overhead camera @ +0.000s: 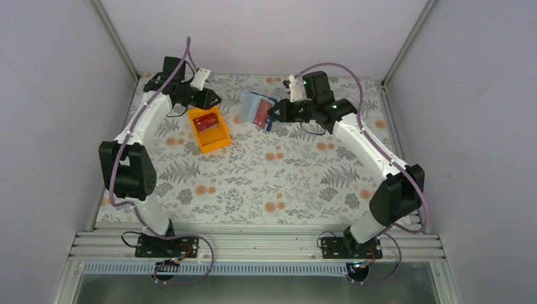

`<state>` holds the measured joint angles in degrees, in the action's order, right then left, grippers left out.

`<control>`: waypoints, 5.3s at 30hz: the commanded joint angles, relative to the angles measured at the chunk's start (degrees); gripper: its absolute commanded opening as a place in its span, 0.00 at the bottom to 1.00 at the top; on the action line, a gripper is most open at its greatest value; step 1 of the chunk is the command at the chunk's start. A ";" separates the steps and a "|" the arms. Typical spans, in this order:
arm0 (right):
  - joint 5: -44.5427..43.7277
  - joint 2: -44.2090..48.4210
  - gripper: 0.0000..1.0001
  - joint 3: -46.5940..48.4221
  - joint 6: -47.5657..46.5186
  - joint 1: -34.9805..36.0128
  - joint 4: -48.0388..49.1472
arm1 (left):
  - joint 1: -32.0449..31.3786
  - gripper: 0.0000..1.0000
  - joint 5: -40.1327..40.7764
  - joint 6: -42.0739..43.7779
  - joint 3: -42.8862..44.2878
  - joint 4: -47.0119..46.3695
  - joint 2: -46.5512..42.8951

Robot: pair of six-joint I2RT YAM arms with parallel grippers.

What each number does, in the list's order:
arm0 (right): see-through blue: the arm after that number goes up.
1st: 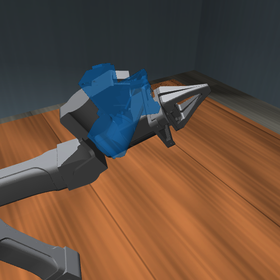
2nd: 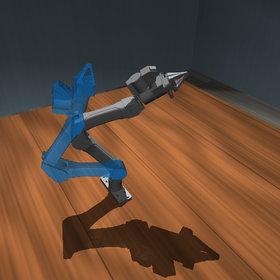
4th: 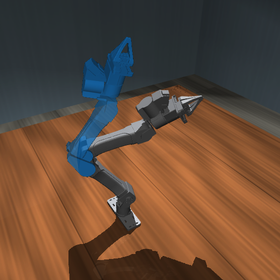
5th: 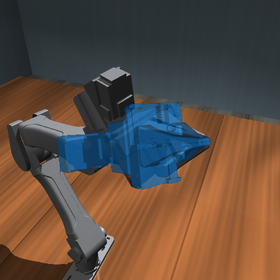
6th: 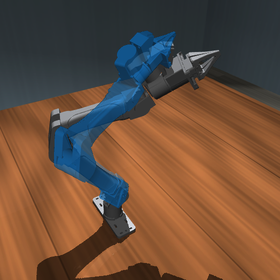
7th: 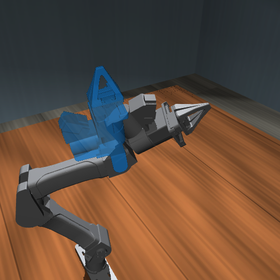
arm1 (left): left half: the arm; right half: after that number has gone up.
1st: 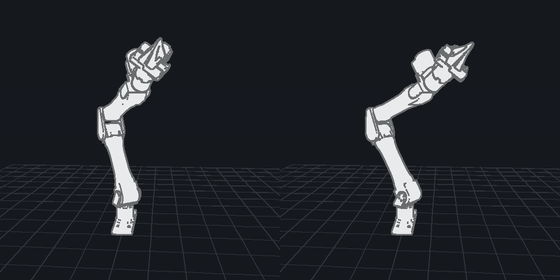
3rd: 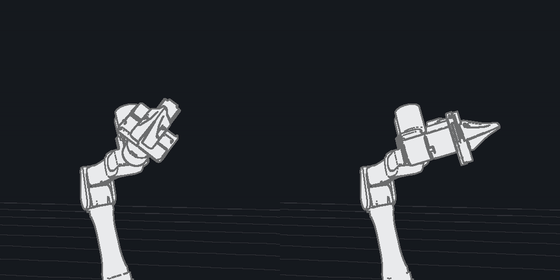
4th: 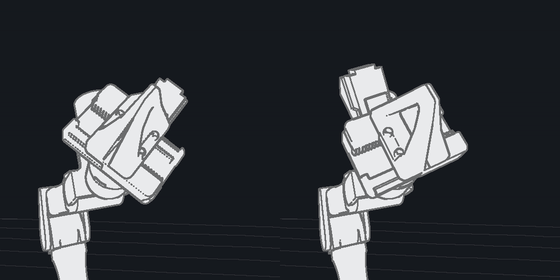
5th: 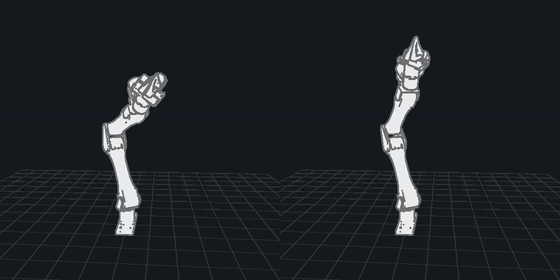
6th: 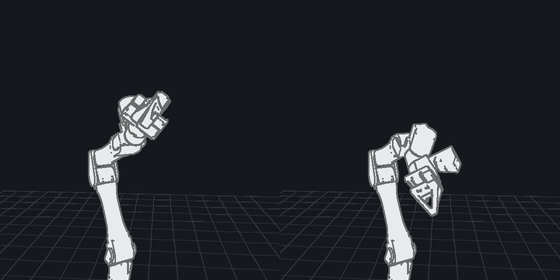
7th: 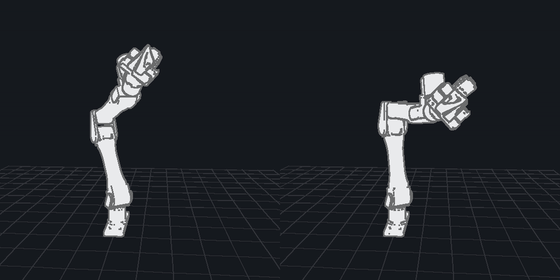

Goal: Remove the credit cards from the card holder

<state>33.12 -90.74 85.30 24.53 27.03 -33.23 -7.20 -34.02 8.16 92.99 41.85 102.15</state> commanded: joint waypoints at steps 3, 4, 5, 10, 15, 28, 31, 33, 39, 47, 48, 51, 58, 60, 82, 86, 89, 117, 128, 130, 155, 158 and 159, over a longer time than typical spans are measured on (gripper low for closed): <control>-16.74 -3.26 0.04 1.79 -1.54 2.04 -5.00 | 0.87 0.29 4.94 3.10 2.19 -1.83 -4.49; -18.35 -3.63 0.04 2.09 -1.71 2.36 -5.60 | 0.75 0.29 3.94 3.75 1.96 -2.31 -5.59; -19.83 -3.83 0.04 2.21 -1.95 2.77 -5.95 | 0.43 0.29 1.24 4.42 1.49 -2.76 -6.80; -13.83 -3.80 0.04 1.02 -5.91 3.07 -3.20 | -6.57 0.29 -9.69 8.95 -3.32 -2.32 -10.32; -2.94 -0.03 0.04 -1.29 -12.01 2.95 2.17 | -11.37 0.37 -19.47 11.51 -4.36 1.67 -8.97; 15.41 11.12 0.04 -5.38 -22.12 2.95 7.96 | -11.53 0.40 -25.53 20.20 -8.86 5.81 -14.62; 17.36 11.99 0.04 -5.57 -22.42 2.95 9.36 | -11.70 0.37 -28.87 21.57 -8.35 7.23 -14.93; 15.93 12.29 0.04 -5.94 -22.14 2.97 9.93 | -11.73 0.32 -31.02 22.43 -6.56 8.76 -14.59; 13.30 12.11 0.04 -6.36 -22.18 2.96 9.29 | -11.72 0.26 -35.64 29.96 -0.25 17.62 -14.56; 15.14 11.65 0.04 -5.60 -21.73 2.97 9.72 | -11.99 0.19 -39.85 30.77 1.48 19.56 -14.23; 15.06 11.75 0.04 -5.73 -21.80 2.96 9.76 | -12.04 0.17 -40.08 30.77 1.64 19.55 -14.04; 14.96 12.36 0.04 -6.05 -22.18 2.95 9.47 | -12.10 0.03 -40.53 30.25 2.37 19.46 -13.81; 15.01 14.68 0.33 -8.95 -23.21 1.90 10.28 | -11.36 0.02 -40.77 31.60 3.30 20.52 -14.76; 15.60 15.44 0.36 -10.32 -22.89 1.13 11.09 | -10.93 0.02 -40.82 31.91 3.12 20.64 -14.92; 21.38 16.39 0.04 -10.10 -25.02 0.13 9.38 | -10.81 0.14 -41.09 32.83 2.08 20.79 -14.57; 21.78 16.23 0.04 -9.75 -24.75 0.13 9.45 | -10.81 0.14 -41.30 31.56 1.45 19.57 -14.47; 22.59 16.13 0.04 -9.56 -24.88 0.12 9.61 | -11.08 0.23 -41.03 30.47 0.79 18.35 -14.33; 23.57 14.99 0.04 -8.40 -26.73 -0.22 7.88 | -14.29 0.03 -40.58 32.82 2.49 21.06 -13.73; 23.78 15.08 0.04 -8.31 -27.03 -0.35 6.96 | -14.07 0.11 -41.04 31.96 2.92 20.57 -13.12; 23.74 15.03 0.04 -8.23 -27.07 -0.31 6.95 | -14.06 0.11 -41.12 32.06 2.90 20.75 -13.15; 22.69 15.76 0.04 -8.21 -27.60 -0.48 5.69 | -13.01 0.02 -42.49 34.03 3.43 22.76 -13.92; 21.04 16.22 0.04 -8.30 -27.87 -0.64 4.85 | -11.66 0.02 -42.05 33.16 2.75 21.66 -14.78; 20.62 16.41 0.04 -8.47 -27.98 -0.78 4.69 | -10.81 0.02 -41.78 32.13 2.31 20.79 -15.06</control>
<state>55.29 -76.09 75.37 -2.22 26.98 -27.49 -20.12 -74.02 40.07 95.09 64.42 89.71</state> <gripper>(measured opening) 0.074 0.029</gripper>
